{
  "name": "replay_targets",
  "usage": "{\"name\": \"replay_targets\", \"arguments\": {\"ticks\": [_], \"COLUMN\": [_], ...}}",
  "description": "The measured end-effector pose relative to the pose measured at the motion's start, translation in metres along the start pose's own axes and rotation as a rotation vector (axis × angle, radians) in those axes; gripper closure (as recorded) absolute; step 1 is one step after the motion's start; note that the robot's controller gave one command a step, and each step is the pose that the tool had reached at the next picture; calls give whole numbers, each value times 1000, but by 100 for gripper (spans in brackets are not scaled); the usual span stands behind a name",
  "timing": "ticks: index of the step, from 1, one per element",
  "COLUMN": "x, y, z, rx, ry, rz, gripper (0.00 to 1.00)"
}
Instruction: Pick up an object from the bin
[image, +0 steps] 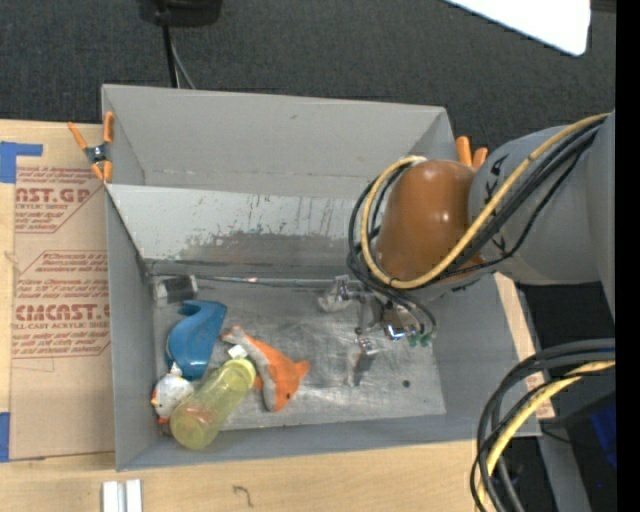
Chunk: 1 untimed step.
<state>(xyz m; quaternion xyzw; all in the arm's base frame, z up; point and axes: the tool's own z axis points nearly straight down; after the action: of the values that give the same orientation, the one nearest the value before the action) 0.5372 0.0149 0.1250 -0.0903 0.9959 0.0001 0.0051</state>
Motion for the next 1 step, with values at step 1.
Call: {"name": "replay_targets", "arguments": {"ticks": [1], "x": [-24], "y": [35], "z": [51], "rx": [-1], "ry": [6], "rz": [-151], "gripper": [100]}}
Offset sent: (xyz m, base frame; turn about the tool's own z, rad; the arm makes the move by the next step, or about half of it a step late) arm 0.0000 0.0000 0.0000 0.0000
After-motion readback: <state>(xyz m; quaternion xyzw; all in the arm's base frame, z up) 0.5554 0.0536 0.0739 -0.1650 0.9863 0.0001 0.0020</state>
